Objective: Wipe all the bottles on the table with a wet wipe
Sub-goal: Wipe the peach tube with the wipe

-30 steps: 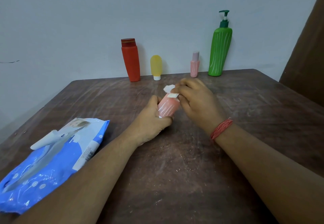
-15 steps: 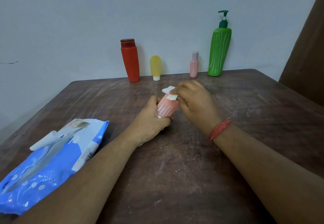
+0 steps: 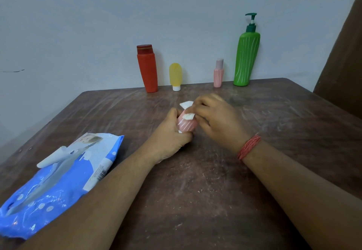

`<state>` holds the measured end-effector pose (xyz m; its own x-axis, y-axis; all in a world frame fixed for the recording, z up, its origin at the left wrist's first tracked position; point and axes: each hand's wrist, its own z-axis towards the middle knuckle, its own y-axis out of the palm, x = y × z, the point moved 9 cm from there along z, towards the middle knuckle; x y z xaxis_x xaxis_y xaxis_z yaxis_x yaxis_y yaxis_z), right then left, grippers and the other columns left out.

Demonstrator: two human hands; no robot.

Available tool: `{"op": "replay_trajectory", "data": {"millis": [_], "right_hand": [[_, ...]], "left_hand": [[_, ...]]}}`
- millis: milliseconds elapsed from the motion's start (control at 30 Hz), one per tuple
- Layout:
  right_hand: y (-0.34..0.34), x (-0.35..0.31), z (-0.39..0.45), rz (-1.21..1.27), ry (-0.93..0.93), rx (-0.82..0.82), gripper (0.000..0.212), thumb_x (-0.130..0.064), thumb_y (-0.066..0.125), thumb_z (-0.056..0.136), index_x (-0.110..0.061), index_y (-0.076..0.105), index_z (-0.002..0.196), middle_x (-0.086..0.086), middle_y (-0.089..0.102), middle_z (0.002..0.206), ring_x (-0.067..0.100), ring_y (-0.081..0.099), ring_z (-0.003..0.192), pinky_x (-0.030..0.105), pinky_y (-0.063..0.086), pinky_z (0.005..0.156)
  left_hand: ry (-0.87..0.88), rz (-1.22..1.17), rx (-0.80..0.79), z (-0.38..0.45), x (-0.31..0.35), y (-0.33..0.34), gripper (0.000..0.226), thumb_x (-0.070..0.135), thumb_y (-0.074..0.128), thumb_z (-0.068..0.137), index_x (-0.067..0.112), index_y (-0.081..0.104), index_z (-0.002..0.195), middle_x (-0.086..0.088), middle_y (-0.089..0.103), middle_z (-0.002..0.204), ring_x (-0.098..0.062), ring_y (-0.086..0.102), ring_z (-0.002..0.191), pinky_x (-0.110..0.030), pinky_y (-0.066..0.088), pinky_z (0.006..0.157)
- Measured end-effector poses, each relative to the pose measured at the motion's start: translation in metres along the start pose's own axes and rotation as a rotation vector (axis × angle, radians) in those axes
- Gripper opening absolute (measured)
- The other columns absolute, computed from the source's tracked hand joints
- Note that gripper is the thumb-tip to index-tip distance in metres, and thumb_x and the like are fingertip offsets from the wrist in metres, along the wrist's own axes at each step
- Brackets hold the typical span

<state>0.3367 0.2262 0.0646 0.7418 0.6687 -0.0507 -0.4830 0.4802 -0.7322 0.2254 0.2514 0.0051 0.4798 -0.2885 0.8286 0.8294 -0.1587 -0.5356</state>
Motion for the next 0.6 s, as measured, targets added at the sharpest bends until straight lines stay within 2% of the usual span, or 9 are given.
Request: {"op": "replay_trajectory", "data": {"millis": [100, 233, 367, 500, 600], "right_hand": [[-0.013, 0.014, 0.000, 0.015, 0.117, 0.109, 0.031, 0.002, 0.061, 0.085, -0.012, 0.071, 0.111, 0.003, 0.065, 0.105, 0.026, 0.057, 0.098, 0.041, 0.052, 0.081], [0.002, -0.014, 0.000, 0.043, -0.097, -0.007, 0.031, 0.005, 0.058, 0.085, -0.010, 0.070, 0.109, 0.002, 0.068, 0.113, 0.025, 0.057, 0.103, 0.032, 0.047, 0.090], [-0.011, 0.005, 0.001, 0.042, 0.026, 0.098, 0.030, 0.006, 0.059, 0.082, -0.009, 0.070, 0.104, 0.002, 0.068, 0.106, 0.024, 0.057, 0.097, 0.027, 0.044, 0.087], [0.006, -0.015, -0.001, 0.071, -0.113, -0.021, 0.030, 0.005, 0.061, 0.081, -0.010, 0.070, 0.105, 0.001, 0.068, 0.107, 0.019, 0.053, 0.100, 0.023, 0.041, 0.087], [-0.004, 0.011, 0.001, 0.037, 0.069, 0.082, 0.032, 0.008, 0.064, 0.080, -0.007, 0.069, 0.108, 0.007, 0.067, 0.106, 0.025, 0.058, 0.100, 0.034, 0.049, 0.087]], "left_hand": [[0.020, 0.075, -0.016, -0.001, 0.003, 0.002, 0.039, 0.019, 0.072, 0.086, 0.024, 0.042, 0.109, -0.002, 0.058, 0.103, -0.018, 0.061, 0.084, -0.036, 0.052, 0.068], [0.020, -0.004, -0.007, -0.001, 0.002, 0.000, 0.039, 0.014, 0.071, 0.085, 0.027, 0.044, 0.110, -0.002, 0.060, 0.104, -0.017, 0.062, 0.084, -0.041, 0.054, 0.072], [0.007, -0.020, -0.011, 0.002, -0.003, 0.002, 0.041, 0.017, 0.072, 0.085, 0.028, 0.044, 0.111, -0.002, 0.061, 0.104, -0.017, 0.063, 0.080, -0.039, 0.054, 0.069], [-0.023, -0.165, 0.038, 0.003, -0.010, -0.003, 0.044, 0.015, 0.072, 0.085, 0.031, 0.047, 0.117, 0.002, 0.065, 0.100, -0.007, 0.061, 0.074, -0.032, 0.051, 0.067], [-0.044, -0.091, 0.019, 0.005, -0.012, -0.001, 0.040, 0.019, 0.074, 0.084, 0.030, 0.044, 0.108, -0.003, 0.062, 0.103, -0.012, 0.061, 0.072, -0.029, 0.050, 0.062]]}}
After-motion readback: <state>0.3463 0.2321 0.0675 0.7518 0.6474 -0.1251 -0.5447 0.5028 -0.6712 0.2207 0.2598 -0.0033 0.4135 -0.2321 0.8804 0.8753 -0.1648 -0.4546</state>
